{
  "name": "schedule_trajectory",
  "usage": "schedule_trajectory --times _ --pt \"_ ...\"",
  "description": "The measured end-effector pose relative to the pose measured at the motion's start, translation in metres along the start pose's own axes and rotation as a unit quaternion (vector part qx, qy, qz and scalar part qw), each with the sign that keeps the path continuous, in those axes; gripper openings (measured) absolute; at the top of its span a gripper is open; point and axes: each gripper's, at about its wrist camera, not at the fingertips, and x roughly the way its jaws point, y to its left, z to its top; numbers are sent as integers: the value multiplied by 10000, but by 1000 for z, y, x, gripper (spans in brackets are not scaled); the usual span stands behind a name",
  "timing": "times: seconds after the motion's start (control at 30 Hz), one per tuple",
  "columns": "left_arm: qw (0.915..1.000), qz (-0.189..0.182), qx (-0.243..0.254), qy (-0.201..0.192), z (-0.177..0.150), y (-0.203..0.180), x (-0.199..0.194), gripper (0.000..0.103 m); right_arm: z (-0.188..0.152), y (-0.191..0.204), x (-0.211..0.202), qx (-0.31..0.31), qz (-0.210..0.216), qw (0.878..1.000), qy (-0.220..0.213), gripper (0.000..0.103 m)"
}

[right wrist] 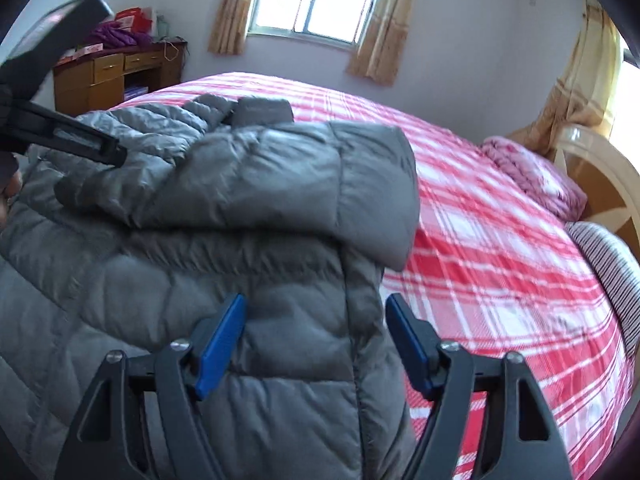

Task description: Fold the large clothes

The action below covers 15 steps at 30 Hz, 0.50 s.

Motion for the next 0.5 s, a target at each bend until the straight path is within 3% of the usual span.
schedule_trajectory --times 0.03,0.27,0.4,0.5 --pt "9998 138 44 -103 -1 -2 -4 10 -3 -3 0 44 2 10000 39 88" --pt "9945 738 316 -672 -9 28 -32 6 -13 -20 7 401 225 9983 352 92" --pt "9935 960 336 -506 -19 42 -21 7 -15 -15 7 379 161 9984 376 94" --pt "9951 873 211 -410 -21 45 -16 11 -15 -16 11 363 327 9972 562 94"
